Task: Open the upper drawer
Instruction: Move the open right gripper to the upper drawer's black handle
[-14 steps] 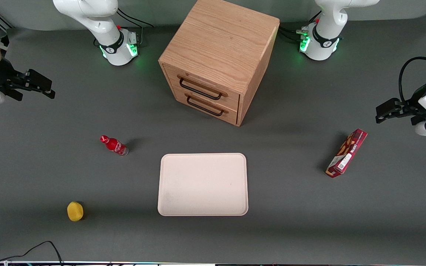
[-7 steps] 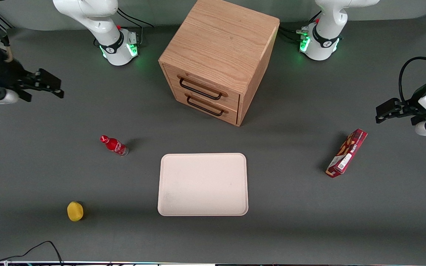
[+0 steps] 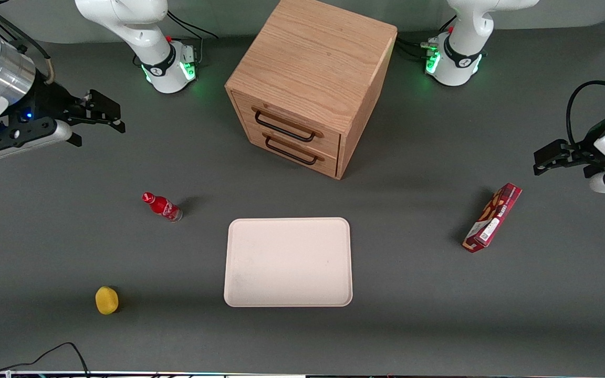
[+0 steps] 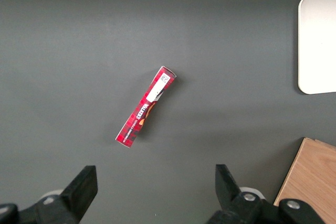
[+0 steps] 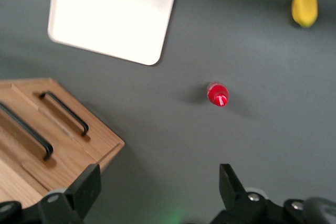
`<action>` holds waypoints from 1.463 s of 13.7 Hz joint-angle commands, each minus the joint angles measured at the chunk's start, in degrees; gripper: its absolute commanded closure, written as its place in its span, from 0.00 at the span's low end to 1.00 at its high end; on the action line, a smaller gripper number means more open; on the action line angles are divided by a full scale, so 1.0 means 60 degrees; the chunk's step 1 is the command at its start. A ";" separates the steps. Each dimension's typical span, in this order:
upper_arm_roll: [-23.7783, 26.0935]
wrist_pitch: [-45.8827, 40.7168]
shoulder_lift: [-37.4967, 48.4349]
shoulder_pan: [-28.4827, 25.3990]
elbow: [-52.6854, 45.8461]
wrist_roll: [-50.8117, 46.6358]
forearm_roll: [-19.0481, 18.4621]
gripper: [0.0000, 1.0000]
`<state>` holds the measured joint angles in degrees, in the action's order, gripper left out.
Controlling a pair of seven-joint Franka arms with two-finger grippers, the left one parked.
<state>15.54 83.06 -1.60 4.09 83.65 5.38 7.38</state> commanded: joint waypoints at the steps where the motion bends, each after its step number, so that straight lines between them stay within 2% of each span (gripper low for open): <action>1: -0.0041 -0.0190 -0.0114 0.0080 -0.0245 0.2116 0.0395 0.00; 5: 0.0105 -0.0191 -0.0143 -0.0067 -0.0275 0.2356 0.0410 0.00; 8: 0.0384 -0.0161 -0.0274 -0.0052 -0.0231 0.3684 0.0424 0.00; 10: 0.0413 -0.0132 -0.0509 -0.0096 -0.0231 0.4199 0.0716 0.00; 12: 0.0457 -0.0044 -0.0830 -0.0533 -0.0231 0.4830 0.0761 0.00; 16: 0.0472 0.0263 -0.1534 -0.1543 -0.0202 0.4993 0.0689 0.00; 20: 0.0472 0.0496 -0.1945 -0.2320 0.0105 0.4788 0.0747 0.06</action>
<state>18.93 84.87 -12.83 -7.79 84.02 33.58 11.03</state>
